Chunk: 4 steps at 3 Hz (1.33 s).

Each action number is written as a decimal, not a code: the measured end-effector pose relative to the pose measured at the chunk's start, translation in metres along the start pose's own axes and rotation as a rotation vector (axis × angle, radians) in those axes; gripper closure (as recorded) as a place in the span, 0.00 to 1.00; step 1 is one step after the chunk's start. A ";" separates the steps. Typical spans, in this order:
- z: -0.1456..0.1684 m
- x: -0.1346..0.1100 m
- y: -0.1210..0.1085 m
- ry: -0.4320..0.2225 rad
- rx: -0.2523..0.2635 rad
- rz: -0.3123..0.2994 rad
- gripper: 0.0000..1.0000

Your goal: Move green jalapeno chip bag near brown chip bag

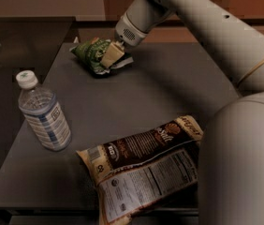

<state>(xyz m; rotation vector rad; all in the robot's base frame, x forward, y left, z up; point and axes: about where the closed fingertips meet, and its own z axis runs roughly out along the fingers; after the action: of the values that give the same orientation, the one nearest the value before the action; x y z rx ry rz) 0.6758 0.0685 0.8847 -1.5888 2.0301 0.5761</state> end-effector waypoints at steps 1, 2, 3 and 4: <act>-0.044 0.017 0.011 -0.008 0.033 -0.054 1.00; -0.083 0.045 0.026 0.015 0.047 -0.123 1.00; -0.114 0.078 0.048 0.051 0.034 -0.195 1.00; -0.138 0.106 0.067 0.086 0.018 -0.223 1.00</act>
Offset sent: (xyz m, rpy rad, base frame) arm -0.0752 -0.1368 0.0582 -0.0837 -0.1740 0.1244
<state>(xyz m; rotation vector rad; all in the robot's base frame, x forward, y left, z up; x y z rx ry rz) 0.5732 -0.0804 0.9302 -1.8270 1.8777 0.4119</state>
